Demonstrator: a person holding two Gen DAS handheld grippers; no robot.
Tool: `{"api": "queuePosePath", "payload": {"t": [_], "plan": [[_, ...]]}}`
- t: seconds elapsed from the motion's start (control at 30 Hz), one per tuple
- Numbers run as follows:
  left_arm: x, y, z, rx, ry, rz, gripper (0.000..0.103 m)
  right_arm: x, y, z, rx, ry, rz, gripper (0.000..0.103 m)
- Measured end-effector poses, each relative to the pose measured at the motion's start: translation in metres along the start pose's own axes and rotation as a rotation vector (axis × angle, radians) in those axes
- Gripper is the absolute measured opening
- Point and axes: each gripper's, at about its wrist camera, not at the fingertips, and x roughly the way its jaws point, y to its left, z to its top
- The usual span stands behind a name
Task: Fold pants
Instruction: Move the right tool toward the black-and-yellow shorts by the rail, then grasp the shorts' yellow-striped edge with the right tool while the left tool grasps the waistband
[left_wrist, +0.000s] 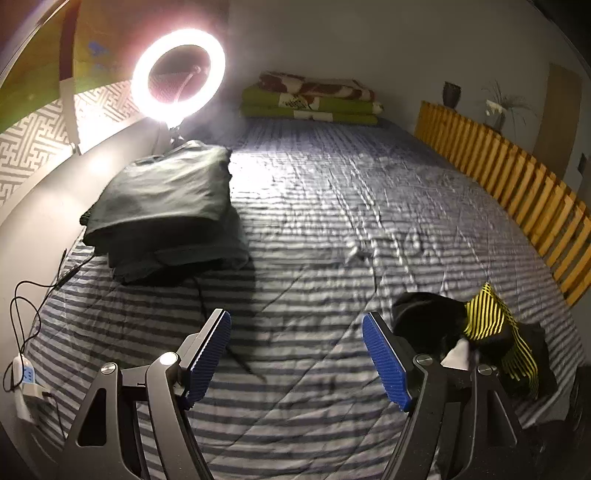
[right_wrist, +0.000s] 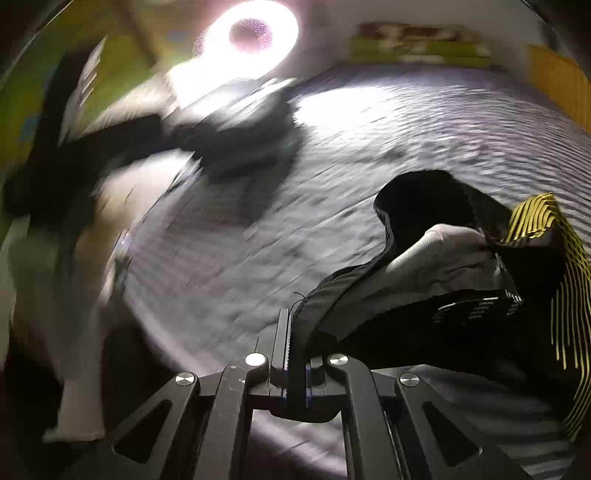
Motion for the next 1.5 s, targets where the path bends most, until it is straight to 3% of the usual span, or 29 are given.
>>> {"api": "queuePosePath", "payload": {"t": [0.17, 0.33, 0.37, 0.47, 0.5, 0.57, 0.67, 0.8, 0.93, 1.13, 1.2, 1.23, 1.3, 1.33, 1.37, 1.43, 1.5], "plan": [[0.016, -0.016, -0.015, 0.147, 0.111, -0.118, 0.077, -0.003, 0.019, -0.039, -0.046, 0.081, -0.004, 0.005], [0.042, -0.075, -0.029, 0.352, 0.171, -0.15, 0.077, -0.028, -0.002, -0.064, 0.014, 0.106, -0.033, 0.01], [0.05, -0.088, -0.029, 0.39, 0.184, -0.165, 0.077, -0.036, -0.009, -0.066, 0.036, 0.096, -0.036, 0.014], [0.07, -0.118, -0.029, 0.475, 0.196, -0.141, 0.077, -0.065, -0.031, -0.066, 0.099, 0.033, -0.056, 0.04], [0.076, -0.128, -0.03, 0.505, 0.193, -0.123, 0.077, -0.076, -0.041, -0.065, 0.126, 0.002, -0.074, 0.045], [0.091, -0.141, -0.031, 0.55, 0.214, -0.107, 0.077, -0.089, -0.059, -0.06, 0.166, -0.031, -0.102, 0.045], [0.105, -0.144, -0.03, 0.53, 0.257, -0.091, 0.077, -0.096, -0.081, -0.046, 0.155, -0.063, -0.226, 0.045], [0.092, -0.134, -0.032, 0.485, 0.262, -0.108, 0.077, -0.088, -0.099, -0.015, 0.068, -0.062, -0.335, 0.045], [0.071, -0.115, -0.045, 0.434, 0.28, -0.124, 0.077, -0.059, -0.102, 0.012, -0.086, 0.021, -0.387, 0.046], [0.034, -0.088, -0.1, 0.274, 0.37, -0.237, 0.078, -0.006, -0.082, 0.026, -0.434, 0.167, -0.498, 0.047], [0.029, -0.088, -0.115, 0.257, 0.39, -0.249, 0.078, 0.001, -0.084, 0.032, -0.444, 0.179, -0.518, 0.046], [0.028, -0.088, -0.123, 0.246, 0.405, -0.257, 0.078, 0.0, -0.089, 0.038, -0.42, 0.176, -0.518, 0.041], [0.028, -0.088, -0.134, 0.233, 0.409, -0.258, 0.078, -0.005, -0.099, 0.046, -0.362, 0.161, -0.52, 0.006], [0.029, -0.088, -0.137, 0.225, 0.412, -0.255, 0.077, -0.01, -0.107, 0.051, -0.317, 0.156, -0.519, 0.006], [0.031, -0.088, -0.138, 0.217, 0.415, -0.256, 0.072, -0.017, -0.115, 0.056, -0.271, 0.137, -0.518, 0.005], [0.039, -0.091, -0.138, 0.213, 0.429, -0.248, 0.052, -0.031, -0.127, 0.061, -0.202, 0.11, -0.519, 0.004], [0.044, -0.094, -0.139, 0.225, 0.442, -0.236, 0.017, -0.051, -0.141, 0.063, -0.129, 0.077, -0.523, 0.004]]}}
